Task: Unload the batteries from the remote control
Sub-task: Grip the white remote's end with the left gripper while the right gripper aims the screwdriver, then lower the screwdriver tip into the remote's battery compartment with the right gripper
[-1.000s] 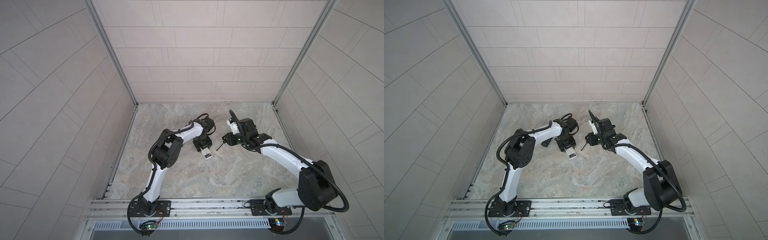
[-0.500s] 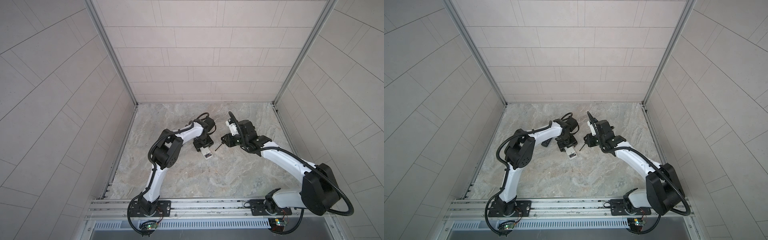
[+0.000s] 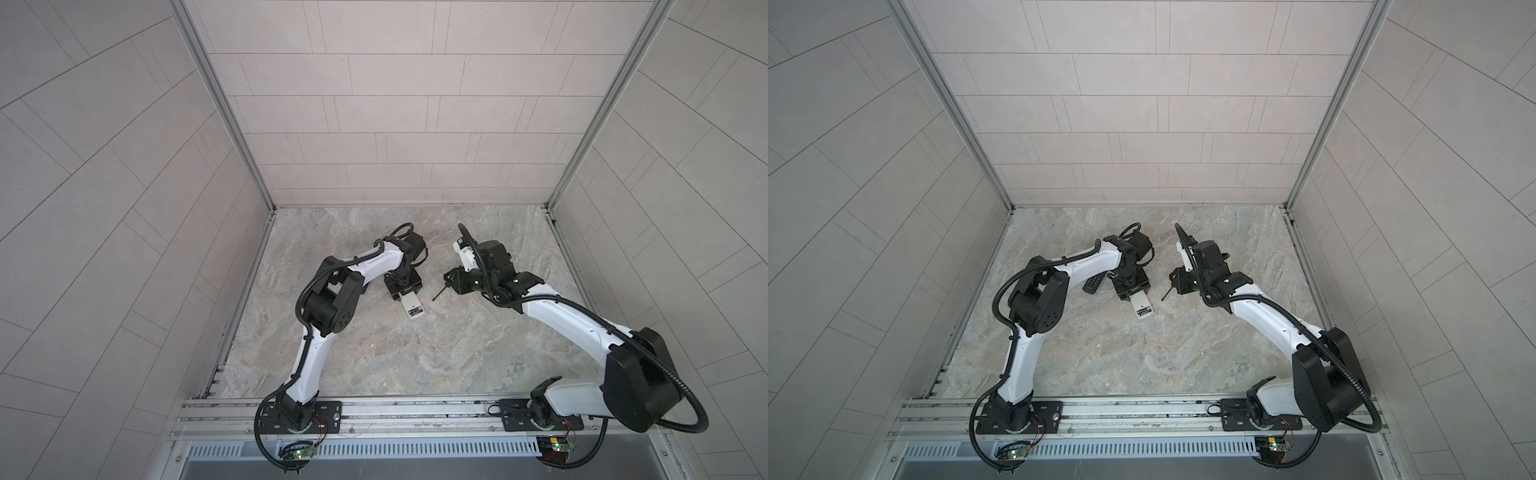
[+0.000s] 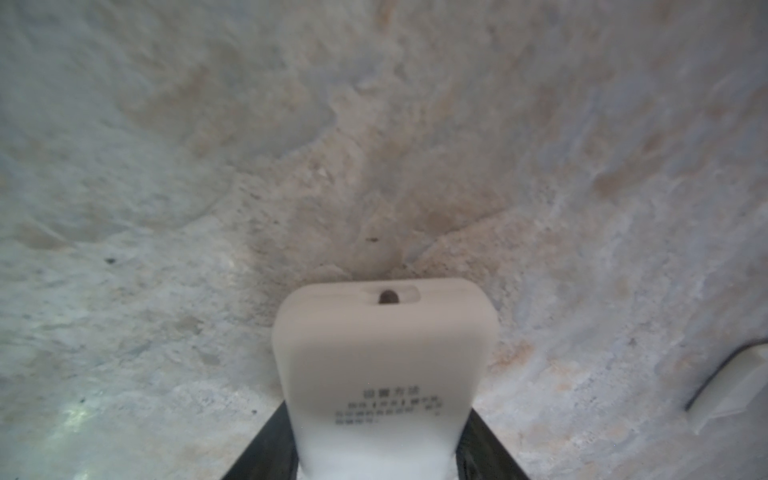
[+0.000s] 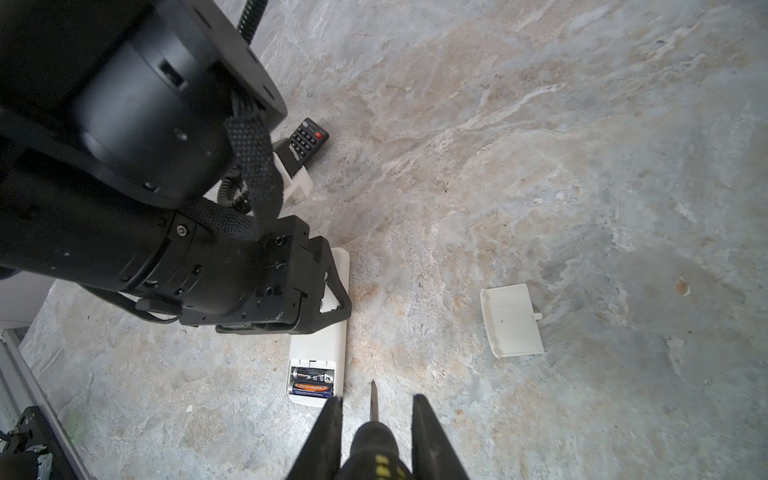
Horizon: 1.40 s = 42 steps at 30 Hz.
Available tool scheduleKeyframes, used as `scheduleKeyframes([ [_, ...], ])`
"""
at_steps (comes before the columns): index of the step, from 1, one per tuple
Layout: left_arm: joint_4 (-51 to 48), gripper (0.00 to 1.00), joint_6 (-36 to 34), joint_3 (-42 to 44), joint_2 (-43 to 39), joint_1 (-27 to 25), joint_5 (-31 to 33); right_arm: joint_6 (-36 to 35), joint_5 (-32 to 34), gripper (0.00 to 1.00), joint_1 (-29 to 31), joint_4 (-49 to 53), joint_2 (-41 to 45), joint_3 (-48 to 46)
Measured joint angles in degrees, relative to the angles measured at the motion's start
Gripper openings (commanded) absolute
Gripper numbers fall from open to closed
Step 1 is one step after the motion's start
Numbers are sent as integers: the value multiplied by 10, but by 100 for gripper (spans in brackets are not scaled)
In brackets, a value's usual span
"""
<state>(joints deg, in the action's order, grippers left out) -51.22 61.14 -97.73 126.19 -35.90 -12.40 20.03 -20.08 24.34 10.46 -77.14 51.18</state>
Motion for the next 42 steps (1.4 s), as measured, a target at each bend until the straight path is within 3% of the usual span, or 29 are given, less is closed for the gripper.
scheduleKeyframes([
  [25, -7, 50, -35, -13, 9, 2, -15, 10, -4, 16, -2, -34, 0, -18],
  [42, 60, 47, -2, 53, -32, -7, 9, 70, 52, 15, 62, 1, 26, -15],
])
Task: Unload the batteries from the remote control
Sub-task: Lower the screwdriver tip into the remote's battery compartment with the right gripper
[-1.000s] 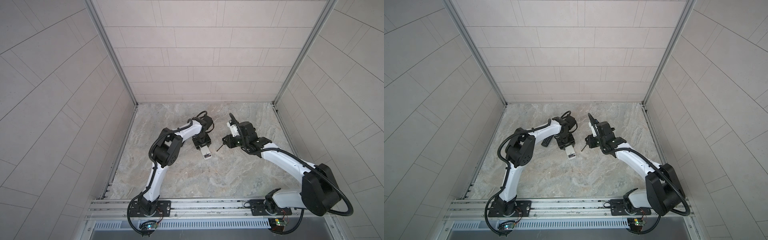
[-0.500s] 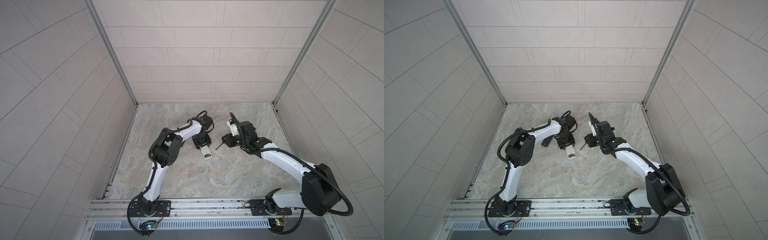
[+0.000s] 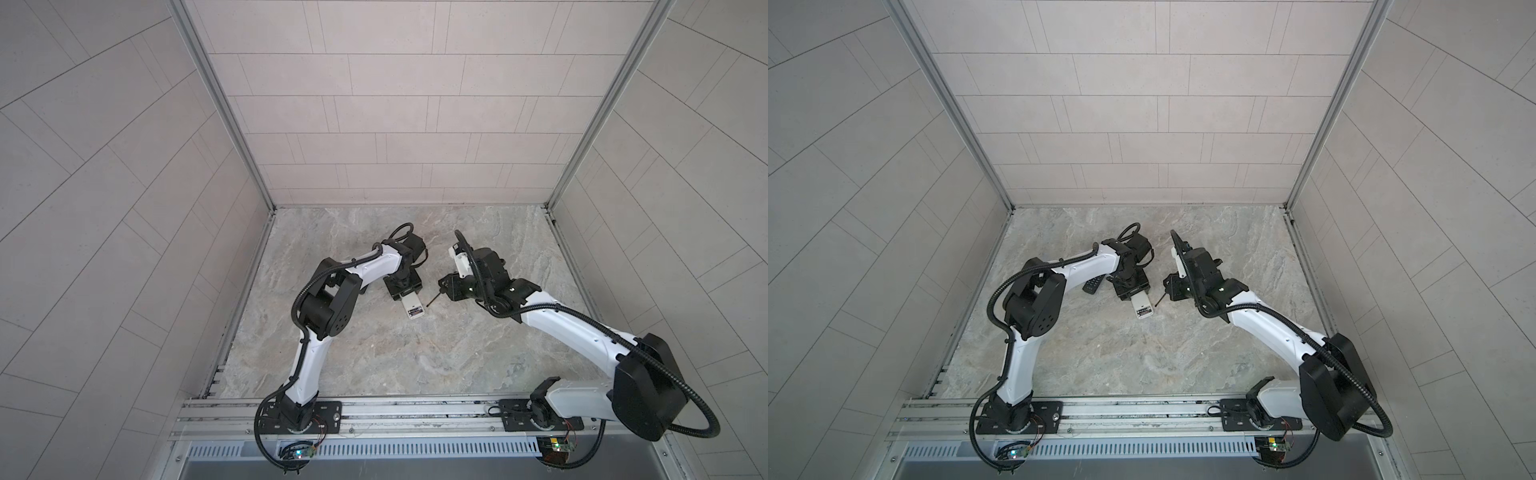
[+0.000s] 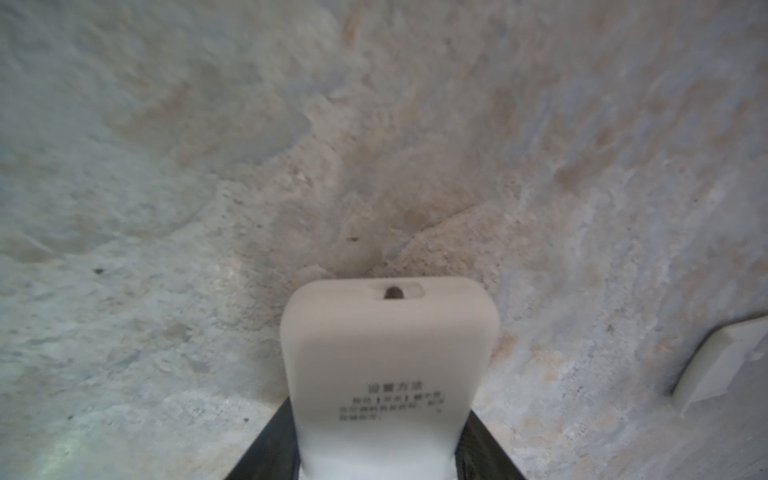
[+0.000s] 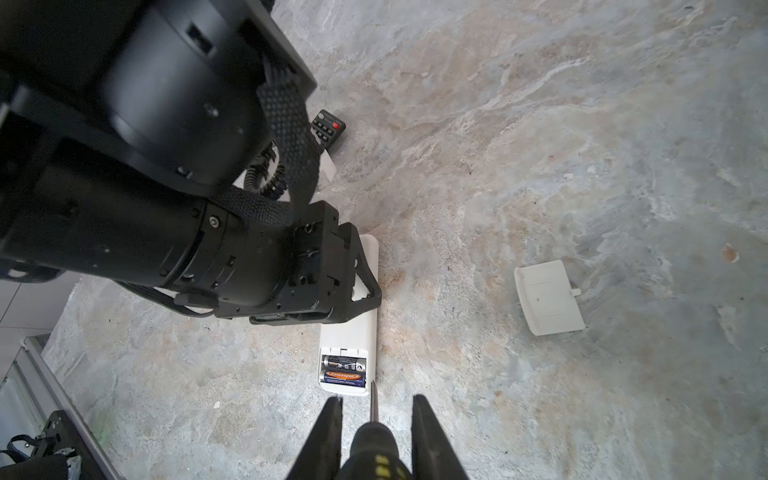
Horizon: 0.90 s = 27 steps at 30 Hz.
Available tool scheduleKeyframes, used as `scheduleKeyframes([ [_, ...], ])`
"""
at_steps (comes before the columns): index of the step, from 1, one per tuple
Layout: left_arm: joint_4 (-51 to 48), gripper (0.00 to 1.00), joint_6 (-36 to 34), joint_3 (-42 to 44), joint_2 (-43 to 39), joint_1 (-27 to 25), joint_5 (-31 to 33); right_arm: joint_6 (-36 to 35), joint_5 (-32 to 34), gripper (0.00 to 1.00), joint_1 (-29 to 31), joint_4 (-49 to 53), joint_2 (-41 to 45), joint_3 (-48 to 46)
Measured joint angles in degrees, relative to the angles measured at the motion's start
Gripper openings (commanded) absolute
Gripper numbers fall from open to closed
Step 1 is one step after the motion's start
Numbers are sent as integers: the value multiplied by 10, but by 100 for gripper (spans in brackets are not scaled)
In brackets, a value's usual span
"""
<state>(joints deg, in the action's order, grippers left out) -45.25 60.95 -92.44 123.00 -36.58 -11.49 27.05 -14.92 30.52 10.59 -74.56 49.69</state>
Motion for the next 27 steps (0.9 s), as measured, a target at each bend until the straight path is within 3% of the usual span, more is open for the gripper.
scheduleKeyframes([
  [27, 9, 44, 31, 8, -5, -5, 13, 23, 28, 13, 25, 41, -64, 59],
])
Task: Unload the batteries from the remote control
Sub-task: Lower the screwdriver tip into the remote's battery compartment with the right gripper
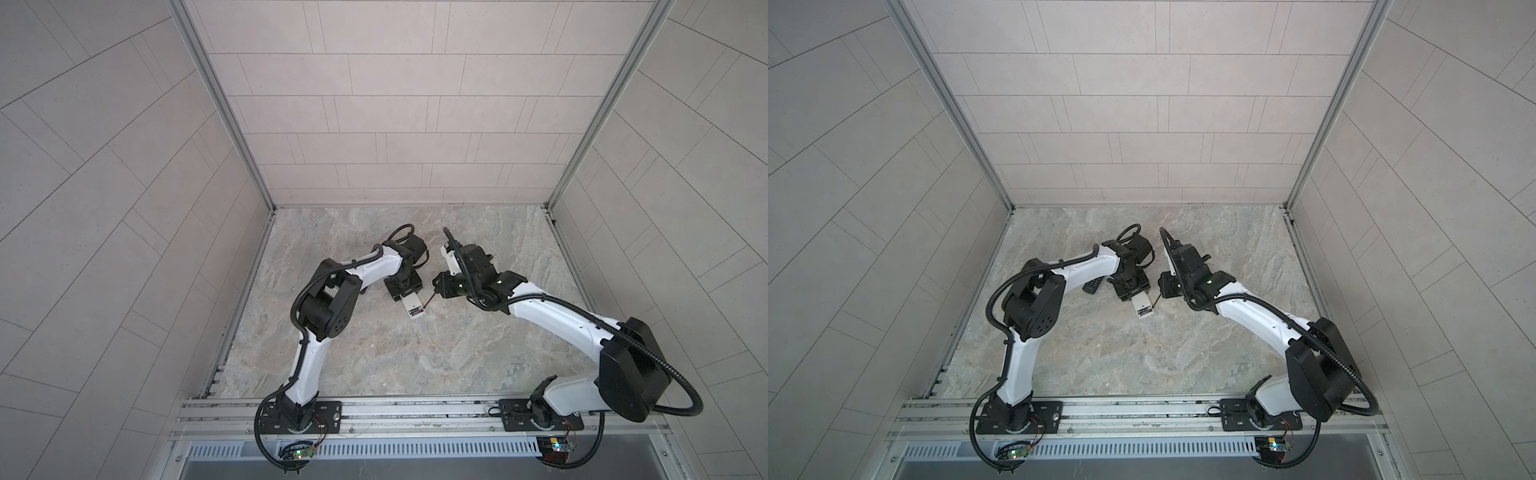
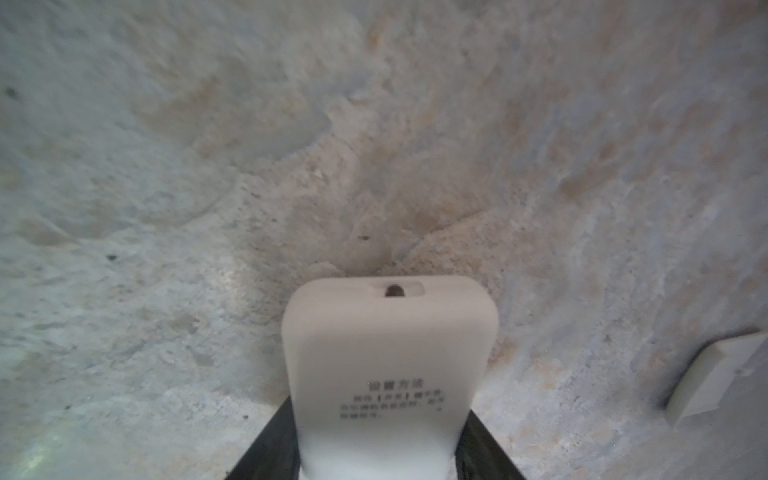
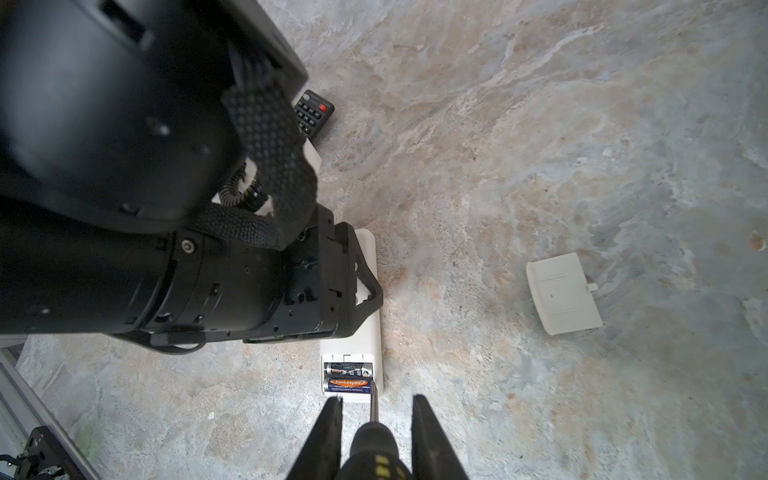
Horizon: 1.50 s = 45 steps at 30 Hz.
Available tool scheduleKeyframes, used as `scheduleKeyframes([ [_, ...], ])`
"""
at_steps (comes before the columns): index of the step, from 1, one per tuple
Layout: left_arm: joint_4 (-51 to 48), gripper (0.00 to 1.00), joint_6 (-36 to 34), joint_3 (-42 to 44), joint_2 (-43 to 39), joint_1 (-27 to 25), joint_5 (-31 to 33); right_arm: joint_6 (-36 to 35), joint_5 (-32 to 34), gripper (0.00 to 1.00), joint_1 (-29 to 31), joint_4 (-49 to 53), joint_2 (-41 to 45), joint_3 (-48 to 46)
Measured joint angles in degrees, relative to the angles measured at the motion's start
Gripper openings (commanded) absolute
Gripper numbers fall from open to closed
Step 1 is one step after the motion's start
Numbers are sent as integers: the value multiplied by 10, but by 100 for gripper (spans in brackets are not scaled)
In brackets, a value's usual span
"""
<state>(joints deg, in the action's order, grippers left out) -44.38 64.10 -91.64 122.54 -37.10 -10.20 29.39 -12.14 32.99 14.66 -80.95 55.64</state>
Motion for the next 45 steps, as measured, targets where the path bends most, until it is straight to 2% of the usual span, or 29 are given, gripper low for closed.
scheduleKeyframes([
  [9, 0, 43, 11, 2, -1, 0, 0, 9, 7, 12, 5, 14, -2, 3],
  [18, 4, 42, 21, 7, -4, 0, 2, 4, 50, 11, 32, 52, -29, 44],
  [45, 19, 41, 50, 24, -14, 0, 7, 18, 112, 7, 57, 53, -51, 61],
])
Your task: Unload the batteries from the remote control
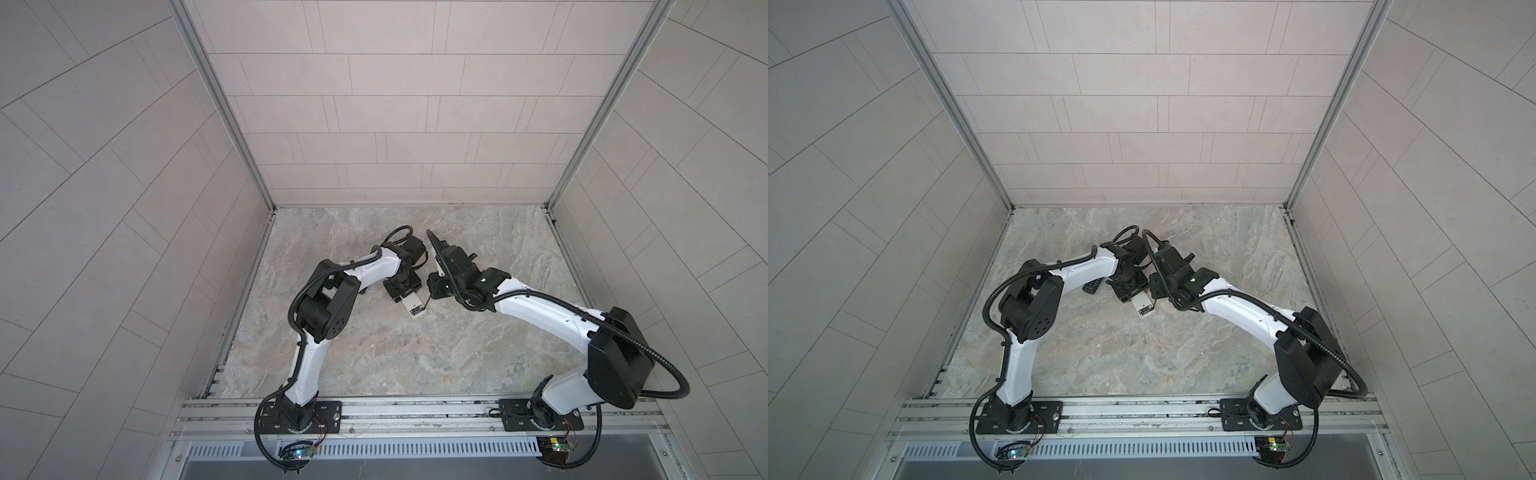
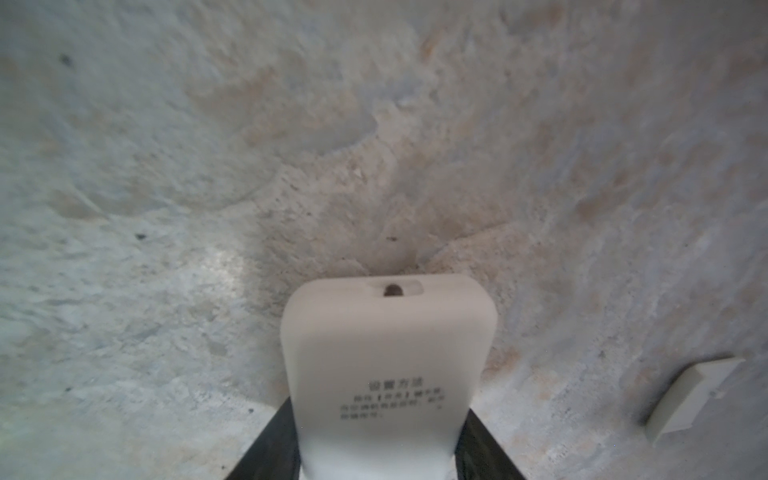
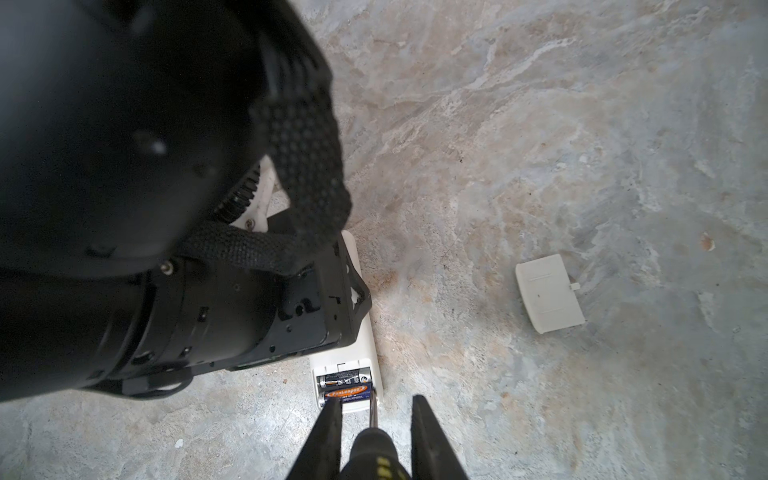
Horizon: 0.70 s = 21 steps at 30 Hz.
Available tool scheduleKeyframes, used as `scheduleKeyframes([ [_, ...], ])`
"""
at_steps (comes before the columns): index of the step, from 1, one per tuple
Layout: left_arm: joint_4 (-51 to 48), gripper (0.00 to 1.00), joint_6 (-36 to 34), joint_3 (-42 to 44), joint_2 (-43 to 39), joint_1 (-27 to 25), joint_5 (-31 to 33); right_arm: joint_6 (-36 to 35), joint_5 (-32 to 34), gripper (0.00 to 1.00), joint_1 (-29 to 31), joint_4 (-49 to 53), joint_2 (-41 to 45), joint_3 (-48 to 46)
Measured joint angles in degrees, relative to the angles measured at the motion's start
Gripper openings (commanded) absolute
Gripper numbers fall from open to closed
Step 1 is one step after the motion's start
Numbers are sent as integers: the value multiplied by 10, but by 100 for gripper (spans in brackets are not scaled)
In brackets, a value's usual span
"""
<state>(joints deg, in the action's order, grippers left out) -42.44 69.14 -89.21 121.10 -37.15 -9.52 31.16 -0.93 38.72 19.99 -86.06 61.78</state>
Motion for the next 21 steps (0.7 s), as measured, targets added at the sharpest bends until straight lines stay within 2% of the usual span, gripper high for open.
scheduleKeyframes([
  [4, 6, 41, 5, 7, -5, 0, 1, 13, -6, 7, -8, -5, -1, -3],
  [10, 11, 41, 8, 12, -7, 0, 2, 62, -56, 7, -51, -45, 12, -39],
  [21, 23, 40, 9, 23, -13, 0, 2, 106, -120, 7, -99, -102, 31, -90],
])
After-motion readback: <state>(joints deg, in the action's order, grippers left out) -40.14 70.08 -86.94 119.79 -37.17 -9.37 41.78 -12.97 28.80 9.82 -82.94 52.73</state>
